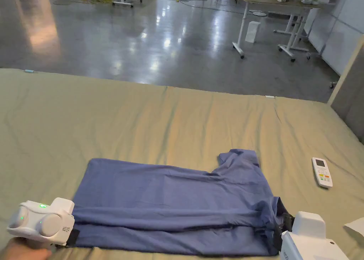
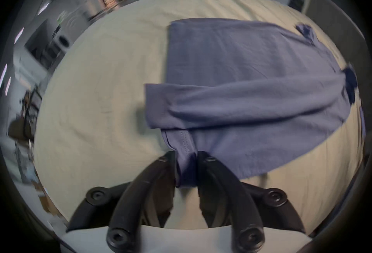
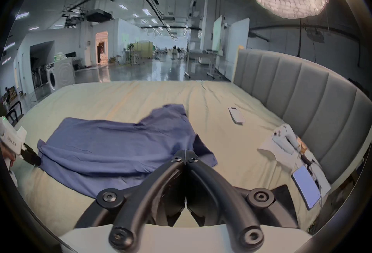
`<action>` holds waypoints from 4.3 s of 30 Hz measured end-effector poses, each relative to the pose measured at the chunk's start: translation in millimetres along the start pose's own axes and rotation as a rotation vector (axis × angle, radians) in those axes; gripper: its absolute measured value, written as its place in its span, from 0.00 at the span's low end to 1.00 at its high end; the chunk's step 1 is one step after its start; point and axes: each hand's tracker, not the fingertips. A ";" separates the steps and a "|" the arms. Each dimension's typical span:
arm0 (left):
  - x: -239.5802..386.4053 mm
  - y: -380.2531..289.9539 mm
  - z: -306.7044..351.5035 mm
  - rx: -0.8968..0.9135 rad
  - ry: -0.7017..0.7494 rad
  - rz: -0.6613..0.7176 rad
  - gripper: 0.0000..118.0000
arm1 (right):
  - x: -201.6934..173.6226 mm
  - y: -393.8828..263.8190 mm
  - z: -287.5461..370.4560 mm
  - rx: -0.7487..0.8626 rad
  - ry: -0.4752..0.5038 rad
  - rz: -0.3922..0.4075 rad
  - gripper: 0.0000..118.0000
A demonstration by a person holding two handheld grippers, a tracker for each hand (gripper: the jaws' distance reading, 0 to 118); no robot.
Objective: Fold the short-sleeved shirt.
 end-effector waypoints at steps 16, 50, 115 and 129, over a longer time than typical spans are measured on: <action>-28.2 -21.1 8.0 0.095 -0.043 0.158 0.06 | 39.4 -21.3 -89.4 -0.396 0.186 0.104 0.53; -59.2 2.4 102.3 0.339 -0.143 0.281 0.05 | 38.8 44.0 -55.7 -0.307 0.183 0.020 0.06; 31.2 -51.1 179.6 0.944 0.115 0.270 0.00 | -69.8 52.7 73.8 0.426 0.061 0.008 0.00; -34.6 -4.5 90.4 0.673 0.060 0.248 0.00 | -64.5 48.4 52.6 0.394 0.067 0.051 0.00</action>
